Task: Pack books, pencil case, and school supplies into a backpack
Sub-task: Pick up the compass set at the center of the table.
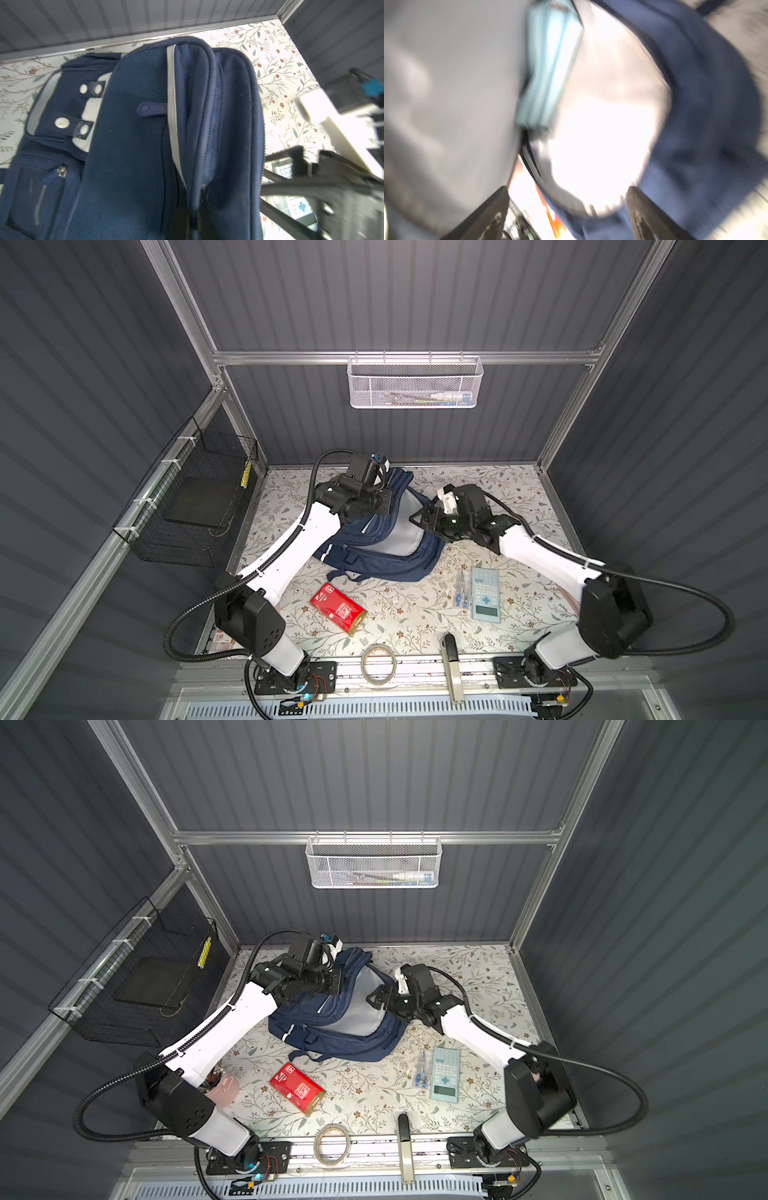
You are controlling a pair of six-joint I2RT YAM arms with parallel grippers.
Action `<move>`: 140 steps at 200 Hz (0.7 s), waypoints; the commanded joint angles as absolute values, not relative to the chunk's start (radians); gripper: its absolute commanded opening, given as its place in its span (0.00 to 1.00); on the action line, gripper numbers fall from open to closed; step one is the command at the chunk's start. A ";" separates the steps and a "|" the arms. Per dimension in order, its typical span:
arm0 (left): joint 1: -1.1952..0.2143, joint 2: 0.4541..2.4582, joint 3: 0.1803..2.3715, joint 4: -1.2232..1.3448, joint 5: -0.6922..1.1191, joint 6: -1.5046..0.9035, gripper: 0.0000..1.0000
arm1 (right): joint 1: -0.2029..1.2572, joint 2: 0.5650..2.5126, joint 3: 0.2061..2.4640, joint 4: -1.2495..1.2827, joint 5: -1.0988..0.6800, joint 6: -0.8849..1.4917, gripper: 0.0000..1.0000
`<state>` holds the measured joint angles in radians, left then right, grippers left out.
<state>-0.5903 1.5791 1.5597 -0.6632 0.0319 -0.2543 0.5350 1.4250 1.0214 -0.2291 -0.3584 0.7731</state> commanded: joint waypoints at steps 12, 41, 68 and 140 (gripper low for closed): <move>-0.594 1.516 1.482 -0.574 0.122 -0.302 0.00 | 0.528 1.232 0.857 -0.534 -0.263 0.695 0.92; -0.595 1.508 1.446 -0.575 0.135 -0.315 0.00 | 0.532 1.087 0.699 -0.551 -0.321 0.778 0.92; -0.594 1.493 1.427 -0.566 0.155 -0.344 0.00 | 0.551 1.069 0.612 -0.496 -0.326 0.832 0.92; -0.595 1.488 1.386 -0.575 0.182 -0.347 0.00 | 0.609 1.245 0.668 -0.586 -0.109 0.789 0.89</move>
